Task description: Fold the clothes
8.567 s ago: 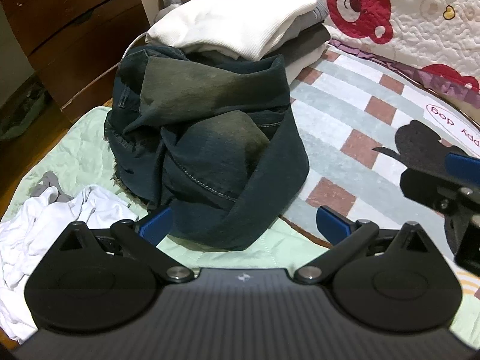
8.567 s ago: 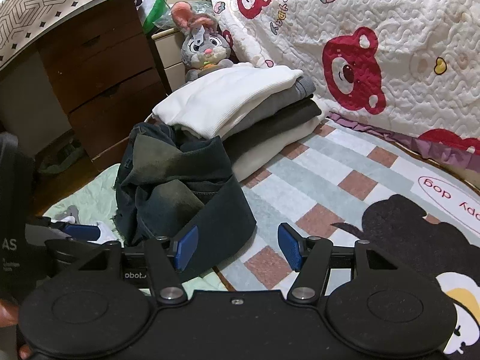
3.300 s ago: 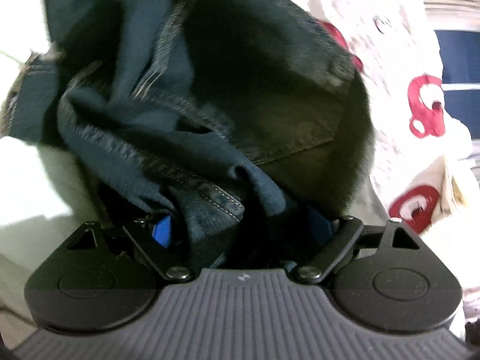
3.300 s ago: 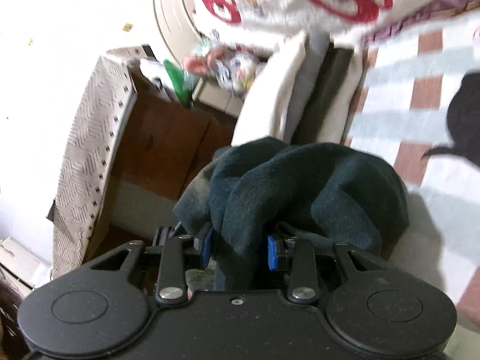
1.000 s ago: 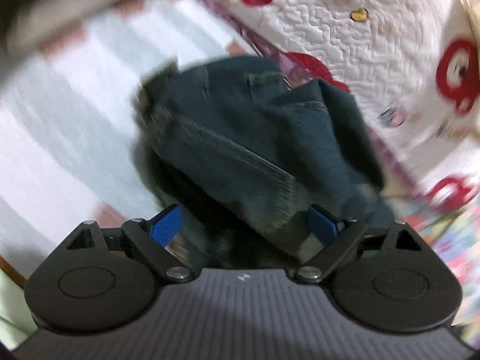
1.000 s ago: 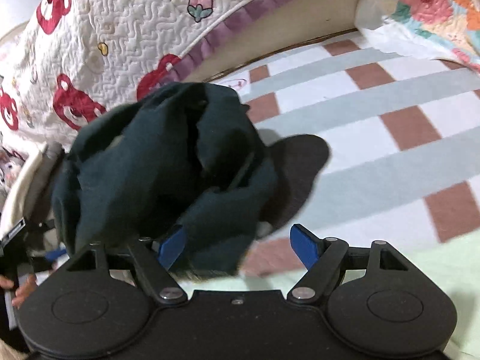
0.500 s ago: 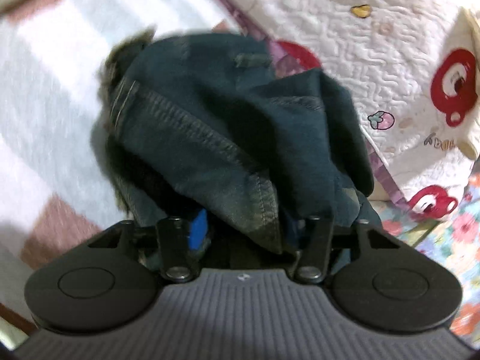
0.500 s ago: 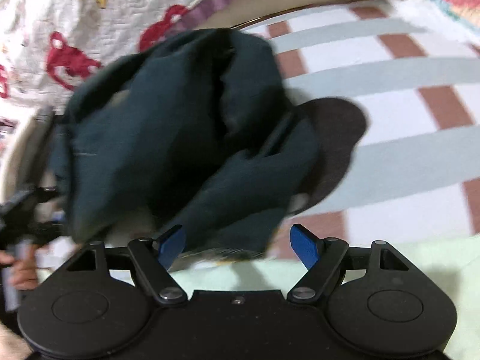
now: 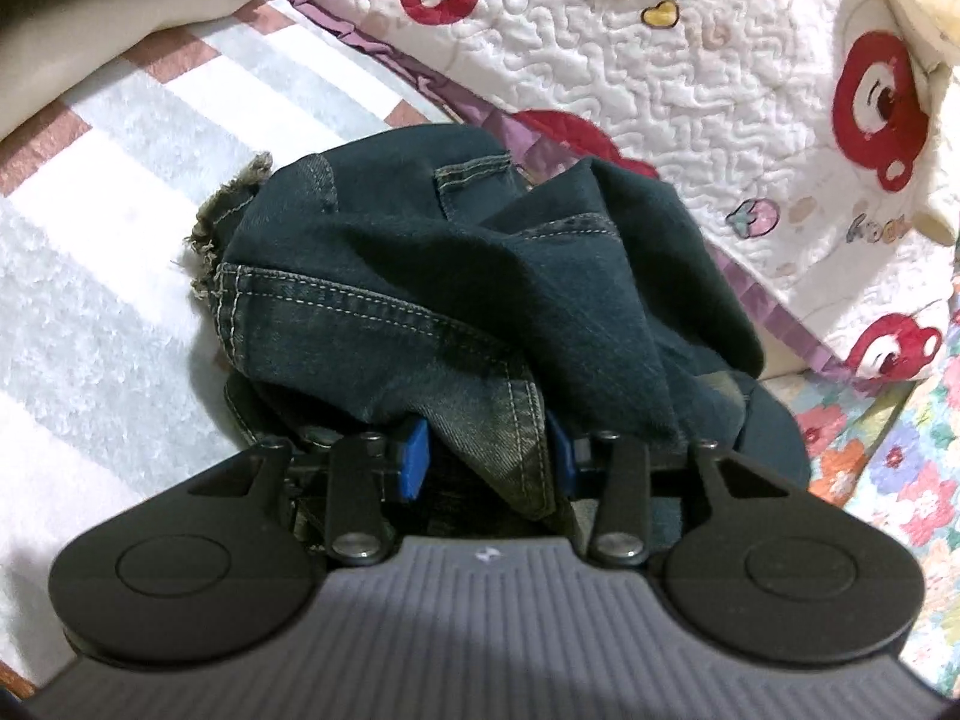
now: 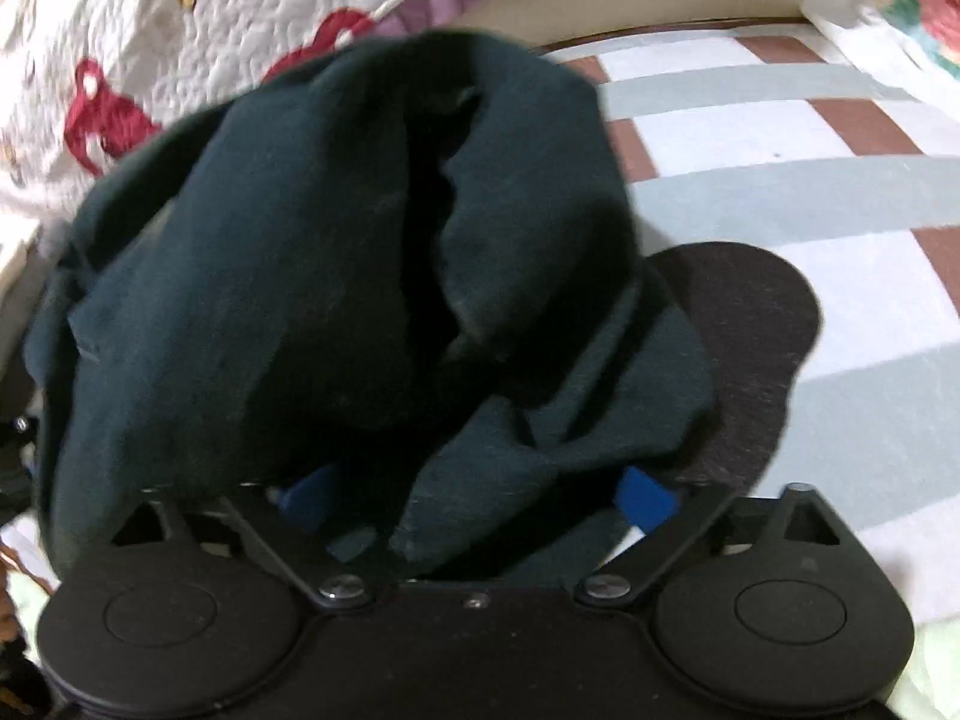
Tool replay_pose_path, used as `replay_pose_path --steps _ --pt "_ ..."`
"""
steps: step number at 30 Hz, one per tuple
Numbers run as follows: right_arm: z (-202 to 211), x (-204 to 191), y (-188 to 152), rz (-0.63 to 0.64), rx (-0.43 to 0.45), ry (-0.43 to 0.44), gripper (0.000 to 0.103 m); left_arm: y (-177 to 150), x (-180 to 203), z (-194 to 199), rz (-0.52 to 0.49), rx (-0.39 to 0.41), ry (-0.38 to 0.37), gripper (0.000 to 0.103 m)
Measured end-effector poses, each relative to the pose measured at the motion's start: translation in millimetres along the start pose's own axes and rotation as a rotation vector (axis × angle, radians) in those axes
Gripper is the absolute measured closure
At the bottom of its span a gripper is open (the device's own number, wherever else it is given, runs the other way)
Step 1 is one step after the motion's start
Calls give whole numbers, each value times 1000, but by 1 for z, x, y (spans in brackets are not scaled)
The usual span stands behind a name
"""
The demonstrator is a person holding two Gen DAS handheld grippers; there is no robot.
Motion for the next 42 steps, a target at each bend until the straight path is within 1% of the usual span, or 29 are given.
replay_pose_path --steps 1,2,3,4,5,6,7,9,12,15,17,19,20,21,22,24,26,27,28,30,31,34,36,39,40,41,42 --pt "-1 -3 -1 32 13 -32 3 0 1 -1 -16 4 10 63" --pt "-2 -6 -1 79 27 -71 14 0 2 -2 -32 8 19 63" --pt "-1 -8 -1 120 42 -106 48 0 4 -2 -47 12 29 64" --pt "5 -6 2 141 61 -128 63 0 5 -3 -63 15 39 65" --pt "10 -5 5 163 80 -150 89 1 7 -3 -81 22 49 68" --pt "18 -3 9 180 103 -172 94 2 10 -1 -103 35 59 70" --pt "32 0 15 187 137 -199 95 2 14 3 -123 47 66 72" --pt "61 6 30 202 207 -257 96 5 22 11 -151 74 63 72" --pt "126 24 64 243 348 -404 96 6 33 27 -168 101 34 72" --pt "208 58 100 235 522 -609 96 7 42 42 -208 128 32 72" --pt "264 90 118 214 614 -759 96 5 47 48 -229 121 23 72" --pt "297 124 123 181 624 -866 96 1 52 50 -222 98 -13 70" --pt "305 140 121 170 618 -906 96 0 54 50 -210 94 -30 69" --pt "308 158 116 159 592 -946 96 -1 57 51 -199 89 -47 69" --pt "302 175 110 133 551 -957 96 -2 59 51 -192 84 -61 67" --pt "290 210 95 79 464 -973 93 -4 63 49 -221 73 -45 64" --pt "265 242 71 32 349 -979 86 -8 66 48 -287 67 9 61" --pt "254 255 56 20 301 -996 86 -11 67 48 -327 65 43 61" --pt "248 265 43 8 282 -1006 86 -13 68 48 -363 62 72 61" --pt "236 277 28 -24 252 -1008 88 -18 70 48 -412 50 102 61" --pt "232 281 24 -35 243 -1007 88 -20 70 48 -431 46 115 61" --pt "236 278 43 -24 274 -984 88 -21 68 42 -457 44 146 60" --pt "238 276 55 -17 294 -969 97 -23 66 36 -505 39 176 59" --pt "242 273 73 -7 323 -945 101 -25 64 25 -588 29 219 58" --pt "244 272 80 -3 333 -938 101 -22 67 21 -631 39 226 65" --pt "245 271 86 0 343 -930 101 -17 69 16 -676 46 250 91" --pt "245 269 94 10 353 -925 102 -7 71 9 -719 42 301 96"
Point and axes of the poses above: each gripper's, at about its wrist camera, not at the fingertips, and z roughly against the way its jaws point, x to its right, y to its top, the point moved 10 cm from there along -z, roughly the way its jaws point, and after that the axes turned 3 degrees about -x, right-handed, at the moved point
